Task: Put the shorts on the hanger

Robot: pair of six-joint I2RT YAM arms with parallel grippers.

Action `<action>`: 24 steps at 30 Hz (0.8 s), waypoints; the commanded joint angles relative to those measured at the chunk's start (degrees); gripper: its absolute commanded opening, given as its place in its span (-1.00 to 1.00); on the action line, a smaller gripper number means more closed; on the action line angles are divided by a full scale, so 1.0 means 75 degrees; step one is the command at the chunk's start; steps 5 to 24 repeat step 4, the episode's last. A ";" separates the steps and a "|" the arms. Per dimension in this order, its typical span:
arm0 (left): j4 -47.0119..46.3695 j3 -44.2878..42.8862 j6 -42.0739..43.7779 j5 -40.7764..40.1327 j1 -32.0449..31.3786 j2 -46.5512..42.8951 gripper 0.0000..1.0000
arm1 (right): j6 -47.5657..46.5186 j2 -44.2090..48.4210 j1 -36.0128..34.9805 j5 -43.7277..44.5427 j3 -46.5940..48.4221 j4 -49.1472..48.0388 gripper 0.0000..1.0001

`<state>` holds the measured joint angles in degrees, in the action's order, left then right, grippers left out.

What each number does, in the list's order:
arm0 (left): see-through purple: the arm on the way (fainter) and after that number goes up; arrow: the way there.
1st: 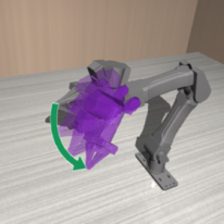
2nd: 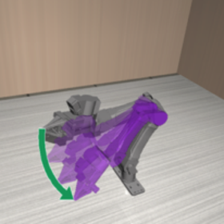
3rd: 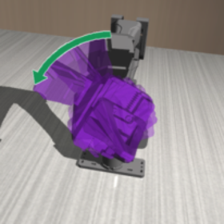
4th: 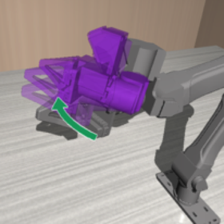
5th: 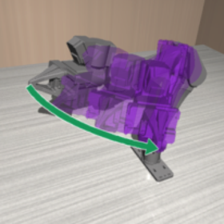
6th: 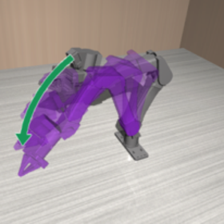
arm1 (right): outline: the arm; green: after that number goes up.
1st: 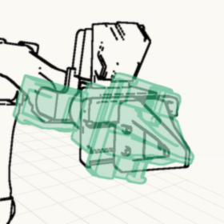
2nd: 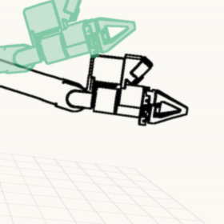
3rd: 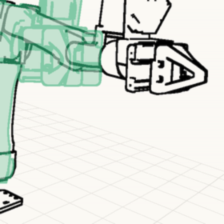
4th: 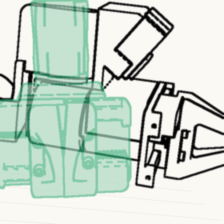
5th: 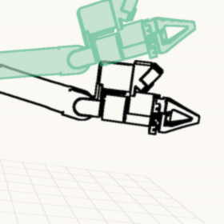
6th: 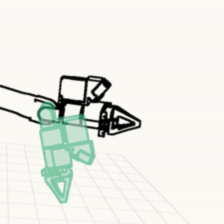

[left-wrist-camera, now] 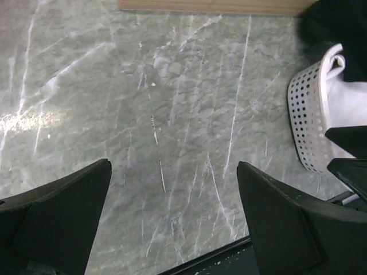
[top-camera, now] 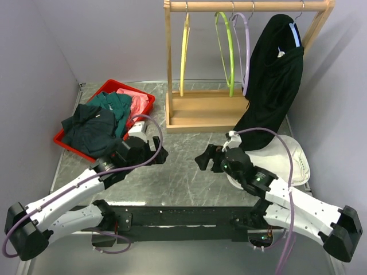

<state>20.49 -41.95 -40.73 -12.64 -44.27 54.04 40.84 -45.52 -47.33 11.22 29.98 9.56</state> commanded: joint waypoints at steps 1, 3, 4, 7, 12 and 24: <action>-0.0612 0.0192 -0.0452 -0.0575 0.0032 -0.0420 0.93 | -0.0007 -0.0573 -0.0111 0.0133 0.0116 -0.1100 1.00; -0.0366 0.0086 -0.0568 -0.0855 0.0020 -0.0443 0.93 | -0.0113 -0.0751 -0.0169 0.0097 0.0362 -0.0913 1.00; -0.0145 0.0051 -0.0581 -0.0903 0.0020 -0.0467 0.93 | -0.0078 -0.0844 -0.0170 0.0167 0.0478 -0.0842 1.00; -0.0145 0.0051 -0.0581 -0.0903 0.0020 -0.0467 0.93 | -0.0078 -0.0844 -0.0170 0.0167 0.0478 -0.0842 1.00; -0.0145 0.0051 -0.0581 -0.0903 0.0020 -0.0467 0.93 | -0.0078 -0.0844 -0.0170 0.0167 0.0478 -0.0842 1.00; -0.0145 0.0051 -0.0581 -0.0903 0.0020 -0.0467 0.93 | -0.0078 -0.0844 -0.0170 0.0167 0.0478 -0.0842 1.00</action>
